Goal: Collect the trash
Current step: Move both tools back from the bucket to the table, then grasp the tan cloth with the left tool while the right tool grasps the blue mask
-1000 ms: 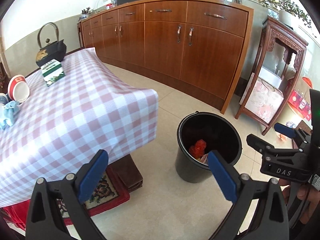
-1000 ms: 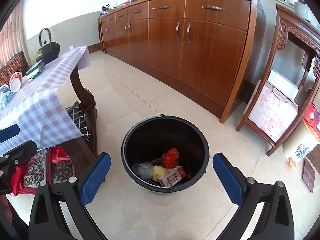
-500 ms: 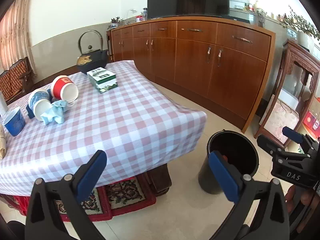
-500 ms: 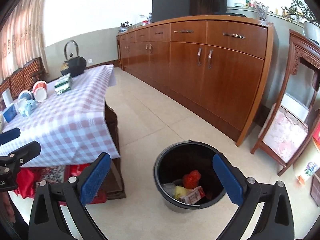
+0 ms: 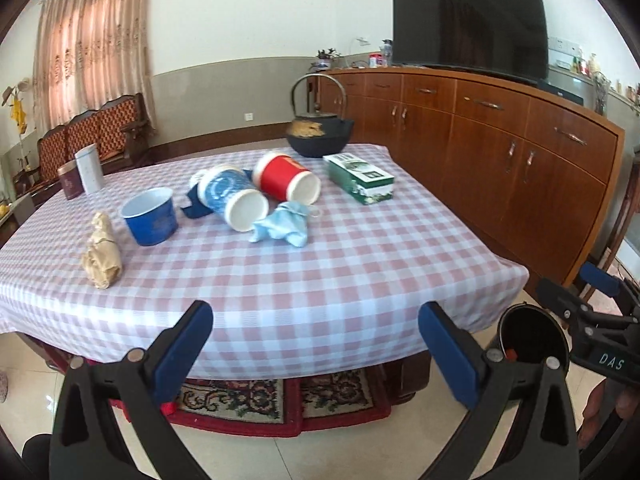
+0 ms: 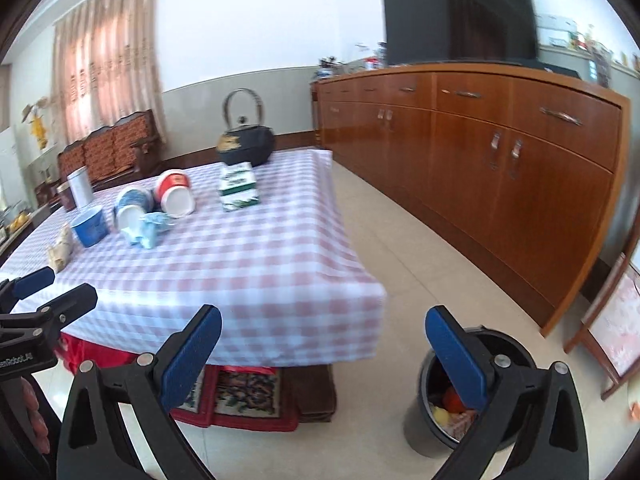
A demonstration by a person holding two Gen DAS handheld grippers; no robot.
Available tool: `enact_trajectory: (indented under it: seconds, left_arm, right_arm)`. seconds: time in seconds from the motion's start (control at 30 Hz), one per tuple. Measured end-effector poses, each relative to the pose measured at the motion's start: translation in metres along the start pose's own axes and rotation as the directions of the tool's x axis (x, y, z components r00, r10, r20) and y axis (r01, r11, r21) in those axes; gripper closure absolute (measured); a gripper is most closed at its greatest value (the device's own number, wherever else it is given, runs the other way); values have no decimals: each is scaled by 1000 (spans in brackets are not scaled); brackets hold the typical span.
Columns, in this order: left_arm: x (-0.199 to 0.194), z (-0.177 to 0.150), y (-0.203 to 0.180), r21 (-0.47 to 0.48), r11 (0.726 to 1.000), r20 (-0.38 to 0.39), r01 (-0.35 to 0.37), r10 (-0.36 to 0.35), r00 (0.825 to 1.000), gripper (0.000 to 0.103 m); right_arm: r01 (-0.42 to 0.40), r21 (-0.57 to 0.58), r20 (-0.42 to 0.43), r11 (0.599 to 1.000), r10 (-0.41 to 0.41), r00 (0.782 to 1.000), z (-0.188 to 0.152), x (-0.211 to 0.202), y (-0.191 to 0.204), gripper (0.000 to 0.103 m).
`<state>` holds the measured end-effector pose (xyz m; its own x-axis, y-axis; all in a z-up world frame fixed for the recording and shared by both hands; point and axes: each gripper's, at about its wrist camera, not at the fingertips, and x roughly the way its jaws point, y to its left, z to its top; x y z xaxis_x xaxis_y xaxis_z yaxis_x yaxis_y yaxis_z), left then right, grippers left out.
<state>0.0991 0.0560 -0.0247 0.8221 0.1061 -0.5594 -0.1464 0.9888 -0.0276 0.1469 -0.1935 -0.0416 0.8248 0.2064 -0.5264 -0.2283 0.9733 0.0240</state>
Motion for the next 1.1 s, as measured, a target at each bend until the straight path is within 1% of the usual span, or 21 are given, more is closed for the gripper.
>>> enact_trajectory:
  seconds: [0.03, 0.17, 0.3, 0.47, 0.7, 0.8, 0.9, 0.93, 0.97, 1.1]
  left_arm:
    - [1, 1, 10, -12, 1000, -2, -26, 26, 1000, 0]
    - [3, 2, 50, -78, 993, -22, -93, 91, 996, 0]
    - [5, 1, 81, -107, 979, -30, -174, 172, 985, 0]
    - [8, 3, 115, -145, 963, -29, -229, 227, 973, 0]
    - [22, 11, 151, -160, 947, -42, -280, 277, 960, 0]
    - [31, 18, 166, -173, 943, -50, -285, 281, 958, 0]
    - [42, 23, 176, -169, 942, -62, -290, 284, 957, 0]
    - [46, 24, 178, -170, 943, -66, -285, 277, 958, 0]
    - [50, 25, 180, -171, 945, -69, -279, 271, 960, 0]
    - [65, 28, 189, -167, 948, -85, -271, 260, 962, 0]
  right_arm:
    - [-14, -13, 2, 1000, 14, 1000, 2, 2, 9, 0]
    - [-87, -54, -4, 995, 87, 996, 14, 14, 48, 0]
    - [-143, -103, -6, 984, 143, 990, 26, 26, 88, 0]
    - [-193, -150, -14, 970, 193, 981, 37, 39, 126, 0]
    - [-227, -199, -38, 953, 224, 974, 46, 61, 170, 0]
    - [-232, -225, -57, 947, 224, 973, 52, 73, 187, 0]
    - [-231, -237, -74, 944, 219, 973, 57, 86, 200, 5]
    - [-230, -237, -83, 944, 216, 973, 59, 91, 204, 9]
    - [-231, -236, -90, 944, 215, 972, 61, 96, 206, 11]
    - [-227, -233, -115, 946, 205, 972, 67, 113, 213, 13]
